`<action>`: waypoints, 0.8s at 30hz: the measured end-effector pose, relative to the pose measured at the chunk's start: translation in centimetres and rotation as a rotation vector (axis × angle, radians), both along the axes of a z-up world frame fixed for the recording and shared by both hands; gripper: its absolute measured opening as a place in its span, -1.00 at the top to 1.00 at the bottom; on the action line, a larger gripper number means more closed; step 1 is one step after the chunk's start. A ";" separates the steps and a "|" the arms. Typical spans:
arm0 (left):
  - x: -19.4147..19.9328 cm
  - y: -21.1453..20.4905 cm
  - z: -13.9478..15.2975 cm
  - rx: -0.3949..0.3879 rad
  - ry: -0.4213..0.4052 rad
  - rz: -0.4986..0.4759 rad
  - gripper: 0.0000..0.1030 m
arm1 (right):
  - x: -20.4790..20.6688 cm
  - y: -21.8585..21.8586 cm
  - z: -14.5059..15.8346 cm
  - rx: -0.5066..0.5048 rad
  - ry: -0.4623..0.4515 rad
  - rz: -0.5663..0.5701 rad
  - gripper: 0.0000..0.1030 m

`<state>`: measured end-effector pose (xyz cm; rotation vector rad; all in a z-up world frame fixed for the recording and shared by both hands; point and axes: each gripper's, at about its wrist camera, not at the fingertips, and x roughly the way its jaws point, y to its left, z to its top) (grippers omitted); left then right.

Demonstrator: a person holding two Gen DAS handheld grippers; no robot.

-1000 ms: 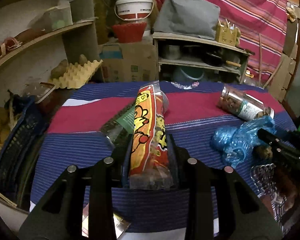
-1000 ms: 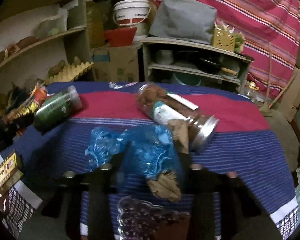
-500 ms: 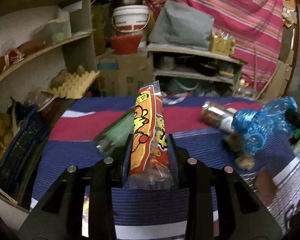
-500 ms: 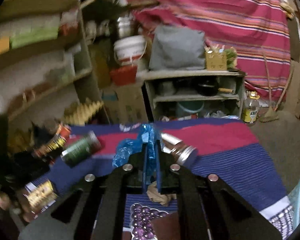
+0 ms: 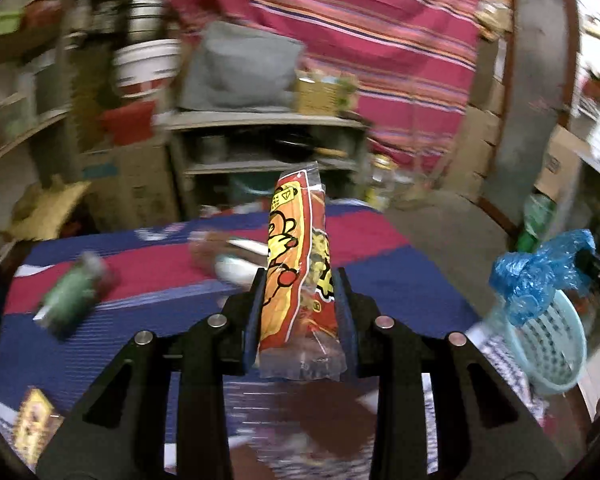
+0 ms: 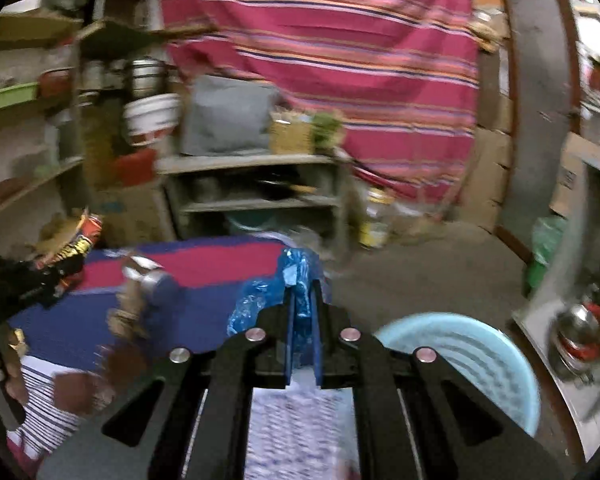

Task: Collect trash
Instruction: 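Carry the snack stick to the basket and open the left gripper while the right carries the blue bag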

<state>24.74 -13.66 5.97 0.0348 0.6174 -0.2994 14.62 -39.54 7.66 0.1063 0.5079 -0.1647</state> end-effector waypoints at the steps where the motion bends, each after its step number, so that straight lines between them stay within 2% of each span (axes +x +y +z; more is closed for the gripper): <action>1: -0.3 -1.5 -0.2 0.008 0.004 -0.026 0.38 | -0.9 -2.1 -0.6 0.013 0.010 -0.034 0.85; 7: -2.3 -10.6 -2.1 0.024 0.053 -0.193 0.38 | -3.1 -8.6 -3.0 0.043 0.049 -0.134 0.85; 14: -4.0 -18.9 -4.7 0.052 0.105 -0.325 0.38 | -4.4 -12.3 -5.8 0.069 0.077 -0.176 0.85; 19: -4.2 -22.5 -6.7 0.100 0.122 -0.379 0.38 | -4.7 -14.3 -6.7 0.086 0.078 -0.203 0.85; 24: -4.8 -25.0 -7.9 0.113 0.131 -0.424 0.38 | -4.9 -15.6 -7.6 0.098 0.078 -0.218 0.86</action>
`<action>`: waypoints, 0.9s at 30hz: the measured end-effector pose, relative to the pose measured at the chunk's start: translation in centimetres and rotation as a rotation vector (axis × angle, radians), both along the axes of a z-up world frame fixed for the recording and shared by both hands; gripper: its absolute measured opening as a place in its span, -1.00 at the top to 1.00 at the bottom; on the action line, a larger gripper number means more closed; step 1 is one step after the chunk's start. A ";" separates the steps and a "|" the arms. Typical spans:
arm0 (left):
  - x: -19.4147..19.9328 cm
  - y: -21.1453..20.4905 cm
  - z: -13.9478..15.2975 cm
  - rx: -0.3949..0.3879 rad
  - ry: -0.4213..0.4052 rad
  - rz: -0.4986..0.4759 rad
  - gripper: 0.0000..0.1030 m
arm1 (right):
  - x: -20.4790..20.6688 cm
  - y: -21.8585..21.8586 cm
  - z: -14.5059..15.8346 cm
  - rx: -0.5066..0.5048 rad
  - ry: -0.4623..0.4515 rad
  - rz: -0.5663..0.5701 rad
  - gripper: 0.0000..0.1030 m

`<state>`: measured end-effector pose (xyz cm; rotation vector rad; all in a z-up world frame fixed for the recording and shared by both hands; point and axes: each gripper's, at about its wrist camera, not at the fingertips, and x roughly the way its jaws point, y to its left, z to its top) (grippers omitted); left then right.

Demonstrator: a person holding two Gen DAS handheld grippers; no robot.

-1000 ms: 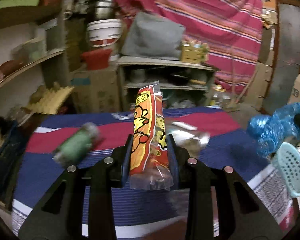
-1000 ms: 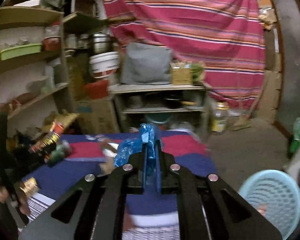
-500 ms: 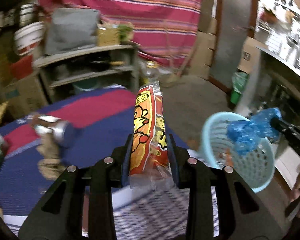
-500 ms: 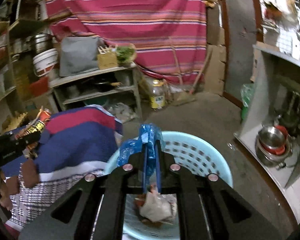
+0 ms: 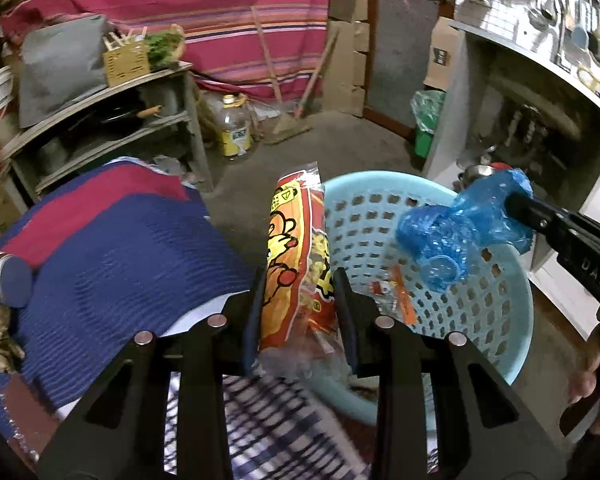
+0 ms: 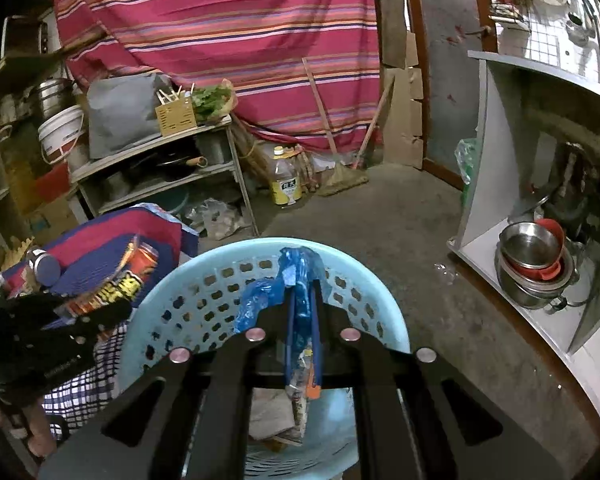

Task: Collect trash
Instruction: 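Carry the snack stick to the basket and open the left gripper while the right carries the blue bag, then open the right gripper to drop the blue bag into the basket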

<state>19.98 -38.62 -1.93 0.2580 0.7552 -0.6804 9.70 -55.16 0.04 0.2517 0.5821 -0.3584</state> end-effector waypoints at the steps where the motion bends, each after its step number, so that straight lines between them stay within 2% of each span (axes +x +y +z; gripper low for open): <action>1: -0.2 -0.4 -0.1 0.004 -0.001 -0.004 0.38 | -0.1 -0.3 -0.1 0.000 0.002 -0.001 0.86; 8: -1.5 -2.3 -1.1 0.035 -0.008 -0.049 0.37 | -0.5 -1.2 -1.2 0.023 0.006 -0.015 0.86; 13: -1.7 -3.3 -0.8 0.026 -0.025 -0.066 0.37 | -1.0 -1.5 -1.3 0.027 0.002 -0.021 0.86; 19: -1.8 -3.7 -1.0 0.040 -0.045 -0.048 0.36 | -1.0 -1.6 -1.3 0.030 -0.001 -0.014 0.86; 24: -1.5 -2.7 -0.2 0.042 -0.078 0.005 -0.20 | -0.7 -1.4 -1.9 0.026 0.009 -0.001 0.86; 27: -1.3 -1.3 1.0 0.036 -0.121 0.037 -0.42 | -0.3 -1.3 -2.1 0.032 0.011 -0.007 0.86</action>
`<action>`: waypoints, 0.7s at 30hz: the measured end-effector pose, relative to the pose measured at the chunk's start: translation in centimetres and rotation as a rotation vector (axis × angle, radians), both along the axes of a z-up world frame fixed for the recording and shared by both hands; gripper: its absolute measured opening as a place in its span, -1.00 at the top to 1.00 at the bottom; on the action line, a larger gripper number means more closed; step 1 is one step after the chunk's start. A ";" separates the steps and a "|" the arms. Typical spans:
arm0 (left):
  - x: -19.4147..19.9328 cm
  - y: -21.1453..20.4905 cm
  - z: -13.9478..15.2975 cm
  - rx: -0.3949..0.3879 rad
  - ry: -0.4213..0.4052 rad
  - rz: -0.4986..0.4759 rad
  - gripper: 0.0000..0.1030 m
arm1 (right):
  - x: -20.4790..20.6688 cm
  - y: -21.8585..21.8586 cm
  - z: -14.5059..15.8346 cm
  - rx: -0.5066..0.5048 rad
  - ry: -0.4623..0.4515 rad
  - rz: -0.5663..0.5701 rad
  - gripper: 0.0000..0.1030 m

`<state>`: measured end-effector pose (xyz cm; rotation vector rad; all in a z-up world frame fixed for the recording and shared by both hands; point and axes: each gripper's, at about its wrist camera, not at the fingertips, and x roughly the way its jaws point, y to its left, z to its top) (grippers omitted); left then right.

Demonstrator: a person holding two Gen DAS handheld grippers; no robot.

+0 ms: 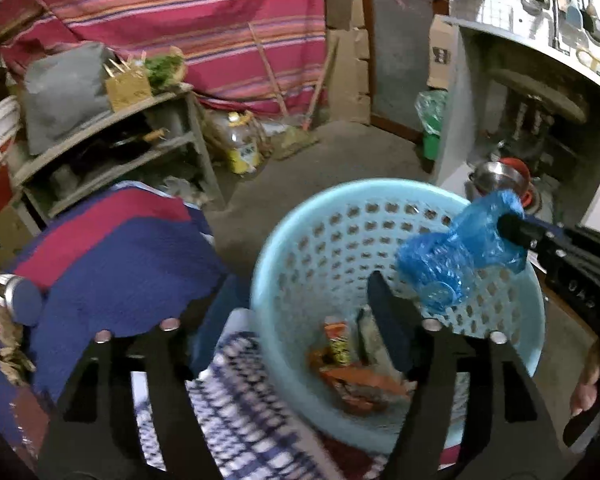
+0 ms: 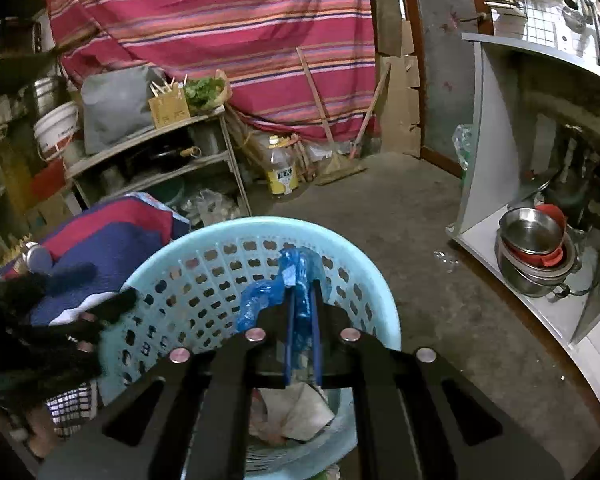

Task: Collect trash
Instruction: 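Open the right gripper to drop the blue bag into the basket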

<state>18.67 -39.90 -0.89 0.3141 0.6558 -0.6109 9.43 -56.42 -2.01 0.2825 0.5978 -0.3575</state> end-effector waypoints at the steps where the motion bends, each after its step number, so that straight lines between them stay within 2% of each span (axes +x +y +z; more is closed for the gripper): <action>1: 0.2 0.4 0.3 -0.004 -0.009 0.013 -0.47 | 0.1 0.1 0.1 0.008 -0.007 -0.003 0.86; 3: 0.6 1.8 0.9 -0.019 -0.023 0.053 -0.68 | 0.2 0.2 0.2 0.017 -0.012 -0.003 0.85; 8: 2.0 4.8 2.2 -0.037 -0.052 0.147 -0.85 | 1.1 0.9 0.6 0.001 -0.003 0.006 0.85; 15: 3.5 6.9 2.7 -0.070 -0.043 0.208 -0.86 | 1.8 1.6 0.6 0.011 -0.007 0.012 0.85; 21: 3.2 6.7 2.6 -0.060 -0.063 0.200 -0.86 | 2.4 2.5 0.9 0.005 -0.006 0.027 0.85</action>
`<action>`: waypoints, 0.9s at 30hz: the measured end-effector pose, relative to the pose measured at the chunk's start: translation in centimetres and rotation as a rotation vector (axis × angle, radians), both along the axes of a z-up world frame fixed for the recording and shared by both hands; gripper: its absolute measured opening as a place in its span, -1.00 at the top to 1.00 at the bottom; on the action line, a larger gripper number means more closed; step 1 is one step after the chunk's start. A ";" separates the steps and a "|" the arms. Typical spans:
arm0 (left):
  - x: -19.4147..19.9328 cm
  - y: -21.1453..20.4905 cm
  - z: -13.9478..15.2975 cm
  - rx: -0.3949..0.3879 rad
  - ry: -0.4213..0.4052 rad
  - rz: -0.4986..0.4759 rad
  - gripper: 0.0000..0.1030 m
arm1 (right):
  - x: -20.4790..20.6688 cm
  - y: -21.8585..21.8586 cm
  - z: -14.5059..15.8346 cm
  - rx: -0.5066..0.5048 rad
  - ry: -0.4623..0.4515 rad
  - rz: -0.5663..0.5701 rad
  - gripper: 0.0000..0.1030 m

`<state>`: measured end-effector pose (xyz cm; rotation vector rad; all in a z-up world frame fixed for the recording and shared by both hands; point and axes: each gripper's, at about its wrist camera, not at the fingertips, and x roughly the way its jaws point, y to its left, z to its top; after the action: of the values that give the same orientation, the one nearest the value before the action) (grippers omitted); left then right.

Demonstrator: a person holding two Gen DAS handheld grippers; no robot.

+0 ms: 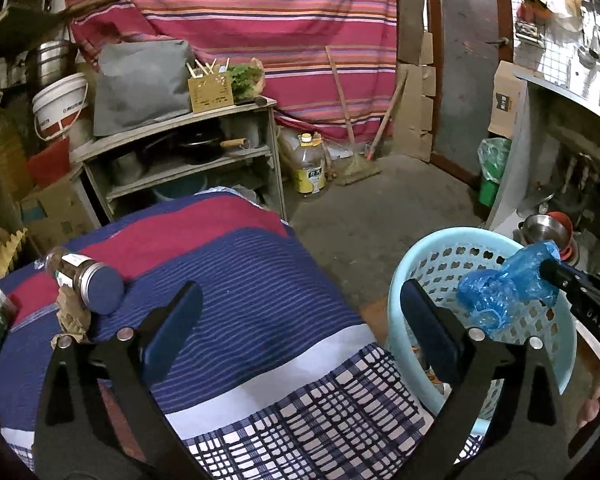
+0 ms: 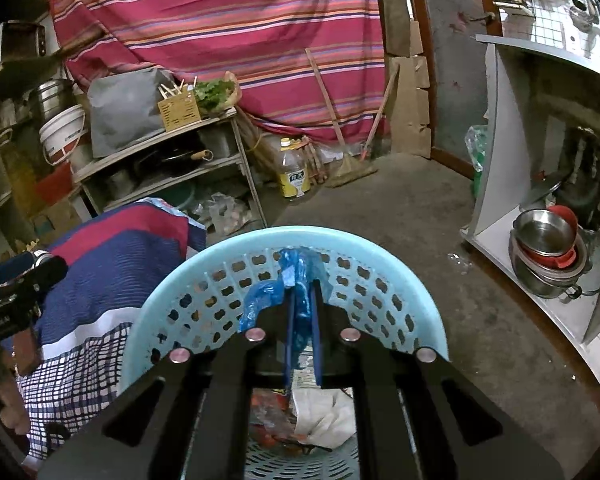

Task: Collect trash
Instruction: 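Open the right gripper to drop the blue bag into the basket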

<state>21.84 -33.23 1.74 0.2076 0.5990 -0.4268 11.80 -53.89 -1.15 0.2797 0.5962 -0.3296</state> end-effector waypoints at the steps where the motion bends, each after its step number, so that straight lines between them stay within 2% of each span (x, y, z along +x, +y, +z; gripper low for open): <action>1: -0.1 0.0 0.0 0.004 -0.003 -0.001 -0.86 | 0.1 0.1 0.1 -0.001 0.000 0.001 0.85; 11: -0.5 0.5 0.3 0.022 -0.022 0.001 -0.86 | 1.2 0.8 0.4 -0.011 0.032 0.011 0.82; 12: -0.6 0.7 0.4 0.025 -0.026 0.003 -0.86 | 1.4 0.8 0.3 -0.002 0.045 0.010 0.77; 13: -0.6 1.0 0.5 0.025 -0.029 0.005 -0.86 | 1.6 0.7 0.2 0.006 0.053 0.008 0.67; 15: -0.5 1.7 0.8 0.017 -0.029 0.013 -0.88 | 1.8 1.0 0.2 0.011 0.057 -0.006 -0.10; 16: -0.4 2.2 1.0 0.010 -0.031 0.018 -0.89 | 1.8 1.2 0.2 0.003 0.053 -0.016 -0.22; 19: -0.1 3.5 1.4 -0.006 -0.029 0.033 -0.89 | 2.1 2.2 0.3 -0.024 0.067 -0.021 -0.29; 22: 0.4 5.1 1.7 -0.015 -0.023 0.053 -0.89 | 2.2 3.2 0.3 -0.045 0.073 -0.032 -0.42; 23: 0.5 5.7 1.8 -0.015 -0.025 0.060 -0.89 | 2.1 3.4 0.4 -0.049 0.070 -0.040 -0.52; 27: 0.8 7.5 2.3 -0.019 -0.033 0.079 -0.89 | 2.1 4.5 0.6 -0.049 0.067 -0.055 -0.66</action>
<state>22.61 -25.70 4.02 0.1718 0.5683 -0.3524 13.91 -49.35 -0.58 0.2386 0.6466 -0.4071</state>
